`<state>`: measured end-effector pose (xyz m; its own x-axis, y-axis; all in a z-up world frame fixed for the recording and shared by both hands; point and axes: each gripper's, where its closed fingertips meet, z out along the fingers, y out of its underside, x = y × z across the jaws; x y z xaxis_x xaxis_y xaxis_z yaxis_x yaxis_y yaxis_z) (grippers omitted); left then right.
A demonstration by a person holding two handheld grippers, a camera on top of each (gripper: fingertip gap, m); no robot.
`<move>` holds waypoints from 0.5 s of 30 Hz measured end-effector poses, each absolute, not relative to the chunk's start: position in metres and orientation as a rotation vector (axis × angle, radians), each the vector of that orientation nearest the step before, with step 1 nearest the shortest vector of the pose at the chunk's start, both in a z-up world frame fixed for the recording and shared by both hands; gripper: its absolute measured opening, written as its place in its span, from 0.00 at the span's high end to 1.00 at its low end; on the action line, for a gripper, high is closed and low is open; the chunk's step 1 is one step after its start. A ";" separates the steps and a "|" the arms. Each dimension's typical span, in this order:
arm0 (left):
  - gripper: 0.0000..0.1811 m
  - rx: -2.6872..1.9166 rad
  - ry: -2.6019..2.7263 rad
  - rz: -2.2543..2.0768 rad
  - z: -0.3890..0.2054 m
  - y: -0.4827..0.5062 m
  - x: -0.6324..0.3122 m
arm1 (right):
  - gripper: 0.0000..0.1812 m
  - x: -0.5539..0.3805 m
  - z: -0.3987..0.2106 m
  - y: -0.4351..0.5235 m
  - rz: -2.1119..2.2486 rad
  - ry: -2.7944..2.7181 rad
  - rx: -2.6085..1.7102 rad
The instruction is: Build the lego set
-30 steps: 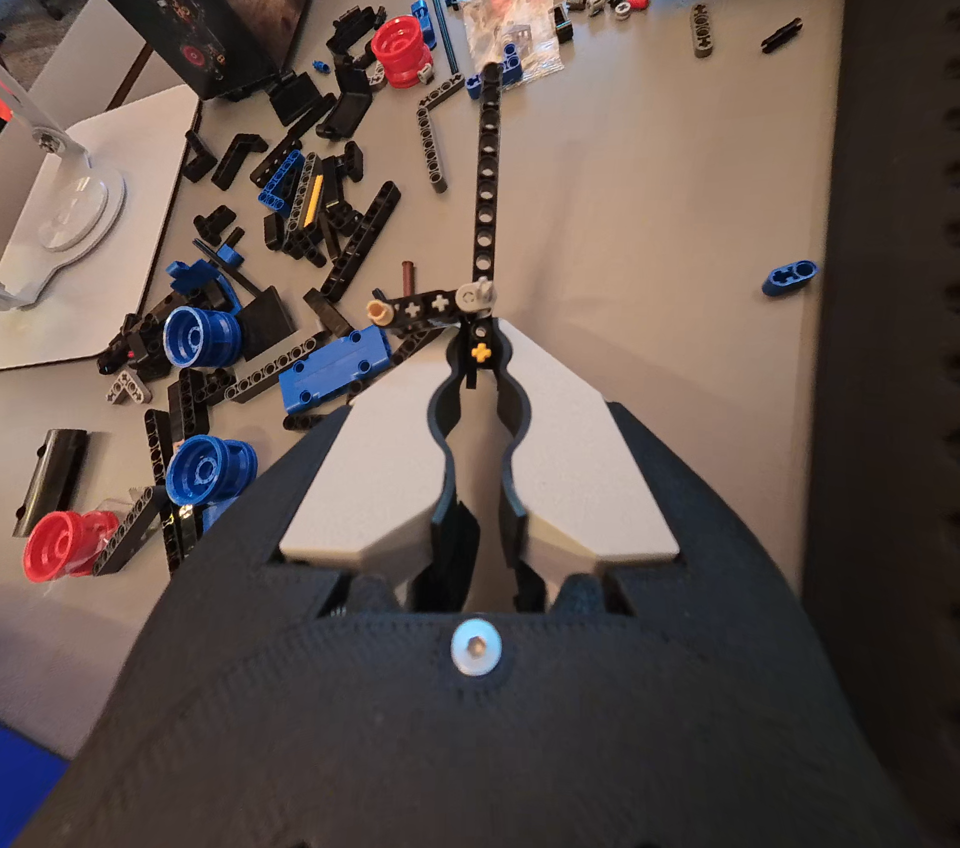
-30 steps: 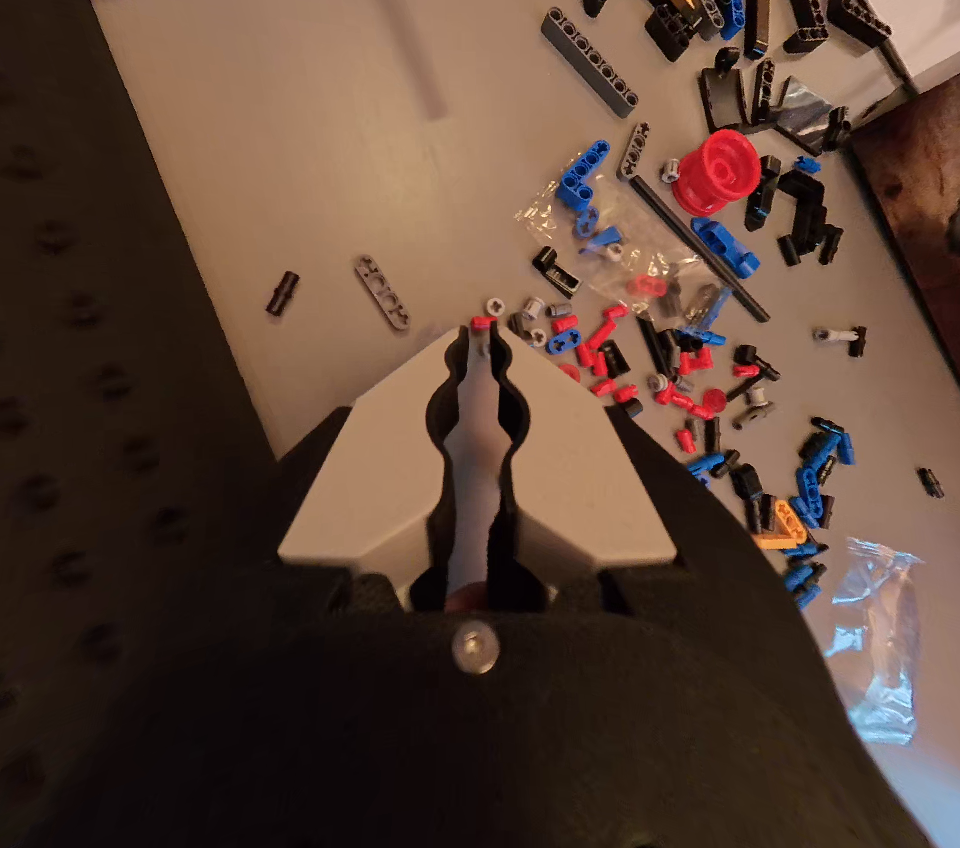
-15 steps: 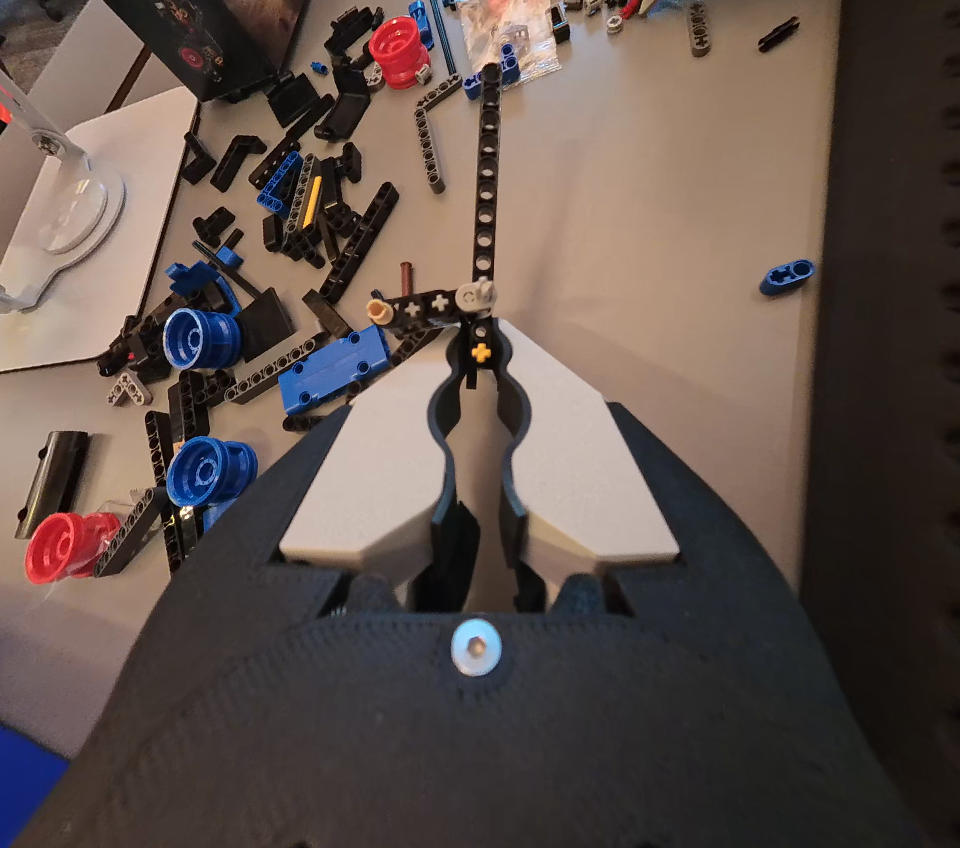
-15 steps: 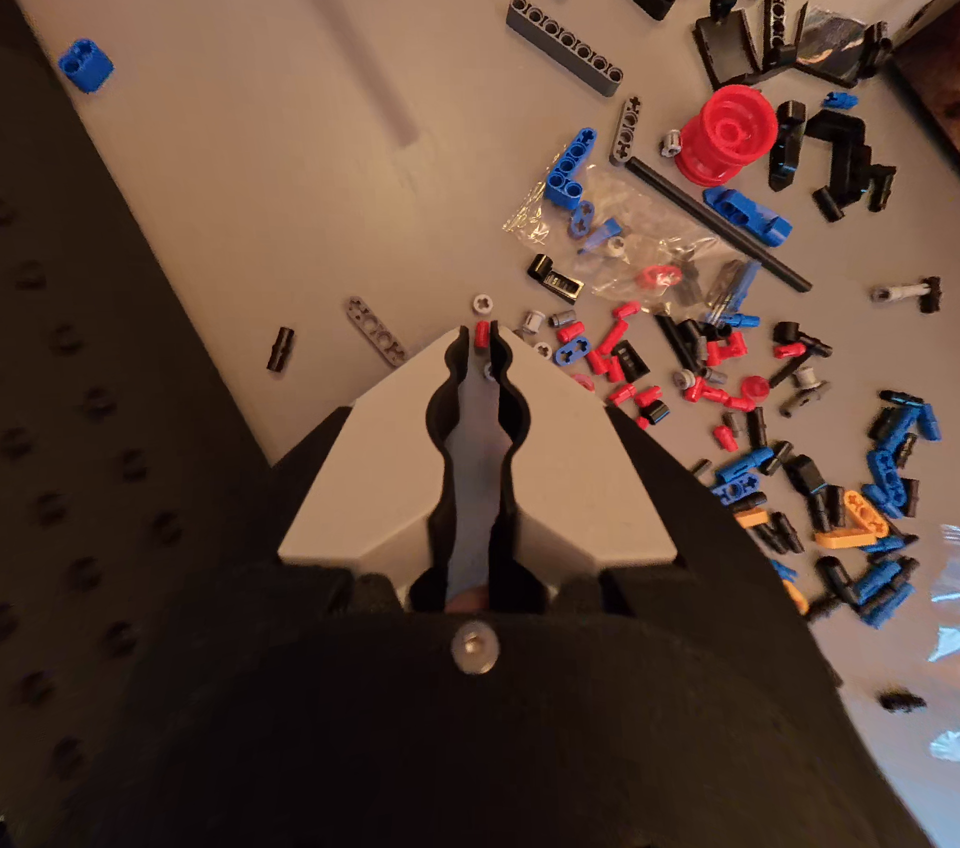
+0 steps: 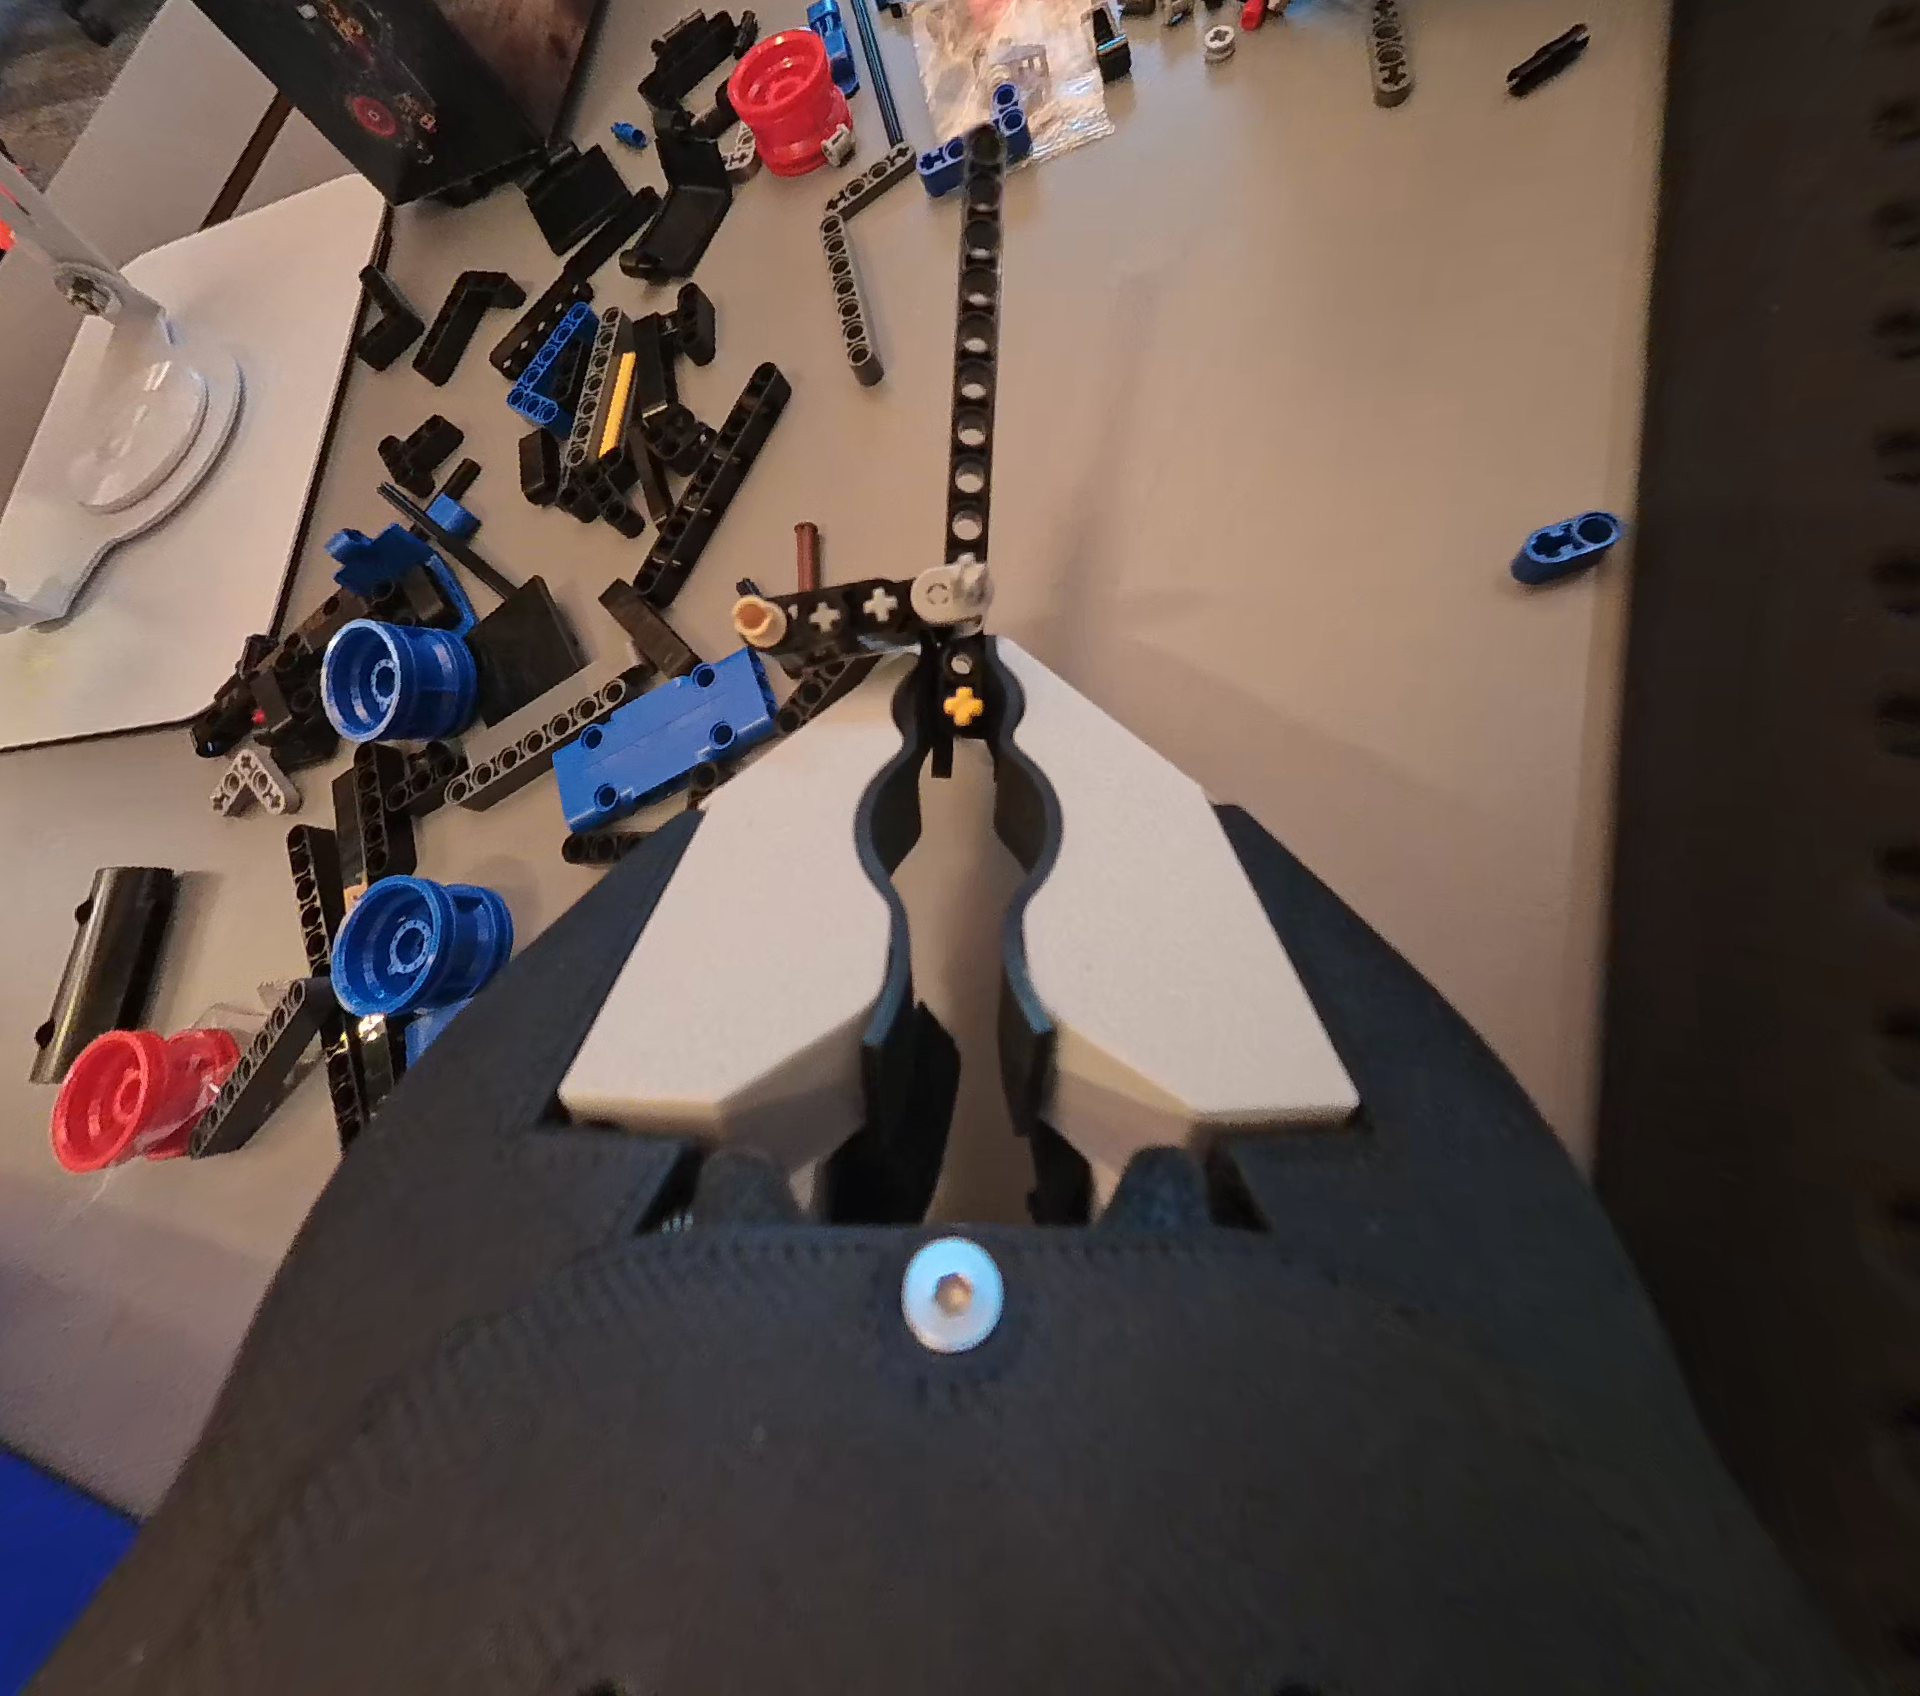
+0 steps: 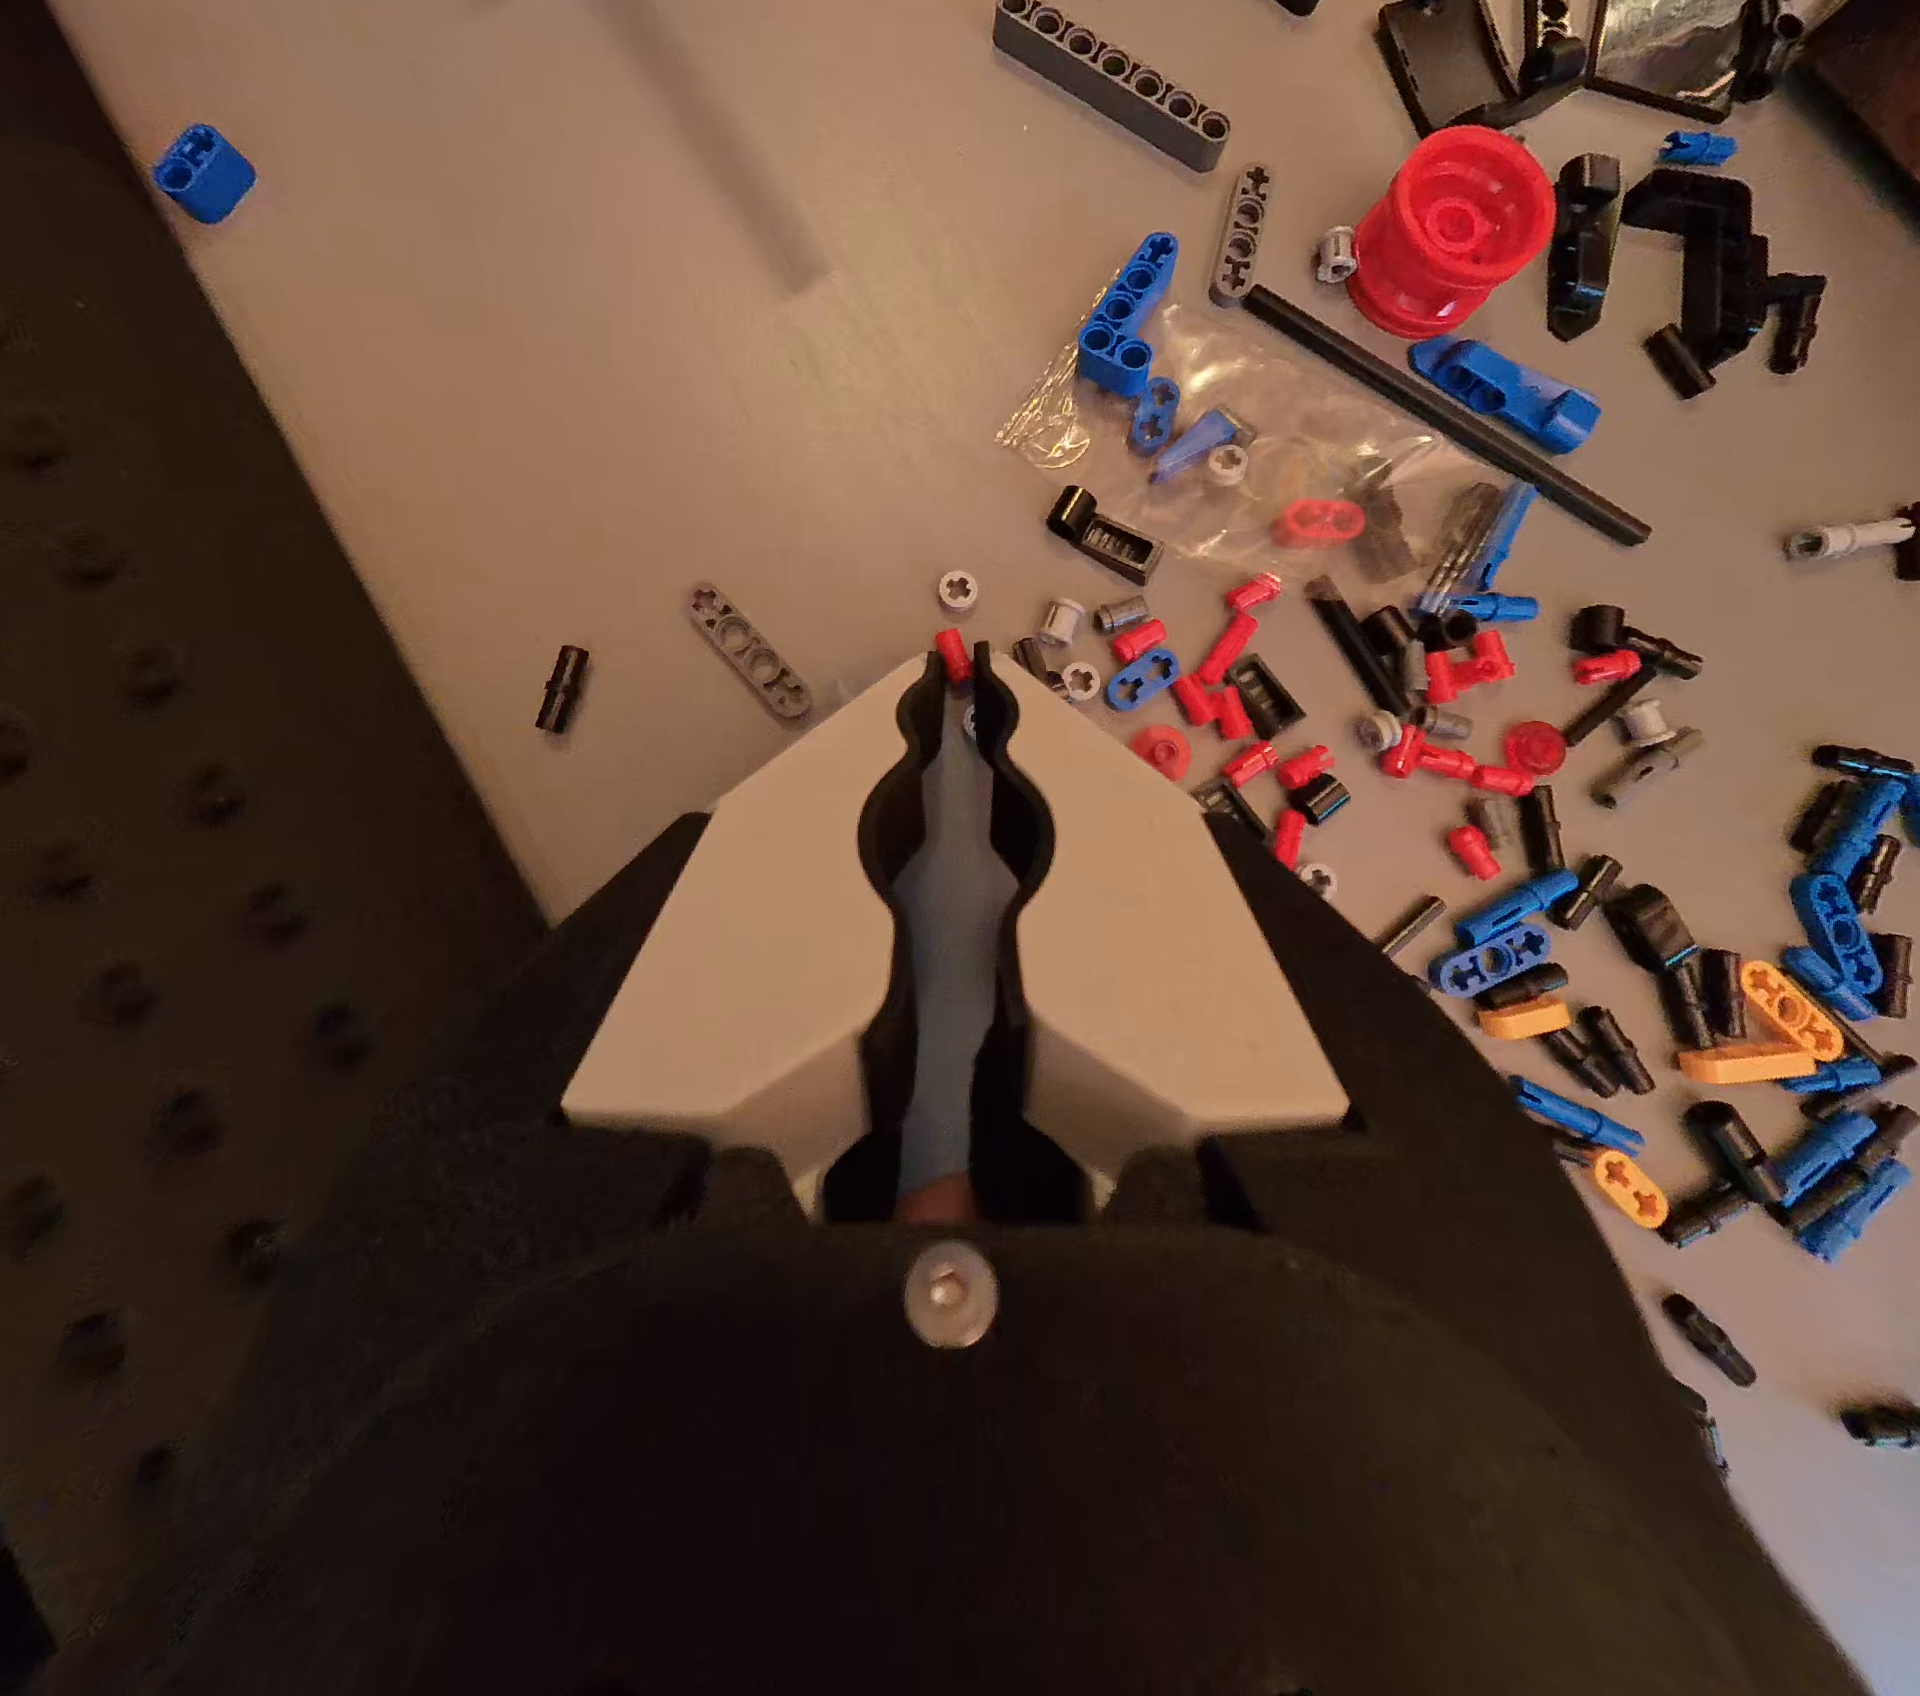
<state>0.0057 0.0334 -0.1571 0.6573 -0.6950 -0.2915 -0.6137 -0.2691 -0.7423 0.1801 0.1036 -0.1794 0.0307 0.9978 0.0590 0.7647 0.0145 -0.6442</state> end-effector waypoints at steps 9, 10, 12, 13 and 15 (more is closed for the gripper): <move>0.96 -1.971 1.232 0.190 -0.165 0.032 0.006 | 0.98 0.166 -0.156 0.100 0.710 -1.709 -1.731; 0.96 -1.962 1.254 0.232 -0.164 0.032 0.006 | 0.98 0.164 -0.152 0.099 0.722 -1.703 -1.719; 0.96 -1.959 1.292 0.360 -0.165 0.033 -0.001 | 0.98 0.161 -0.148 0.098 0.724 -1.703 -1.703; 0.96 -1.955 1.313 0.408 -0.168 0.034 -0.003 | 0.98 0.159 -0.146 0.097 0.724 -1.704 -1.695; 0.95 -1.938 1.346 0.468 -0.172 0.034 -0.004 | 0.98 0.156 -0.144 0.096 0.727 -1.706 -1.684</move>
<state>-0.0036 0.0340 -0.1721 0.3886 -0.6543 -0.6487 -0.9157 -0.1958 -0.3510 0.1561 0.0963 -0.1445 0.0117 0.9985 0.0529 0.6534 0.0324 -0.7563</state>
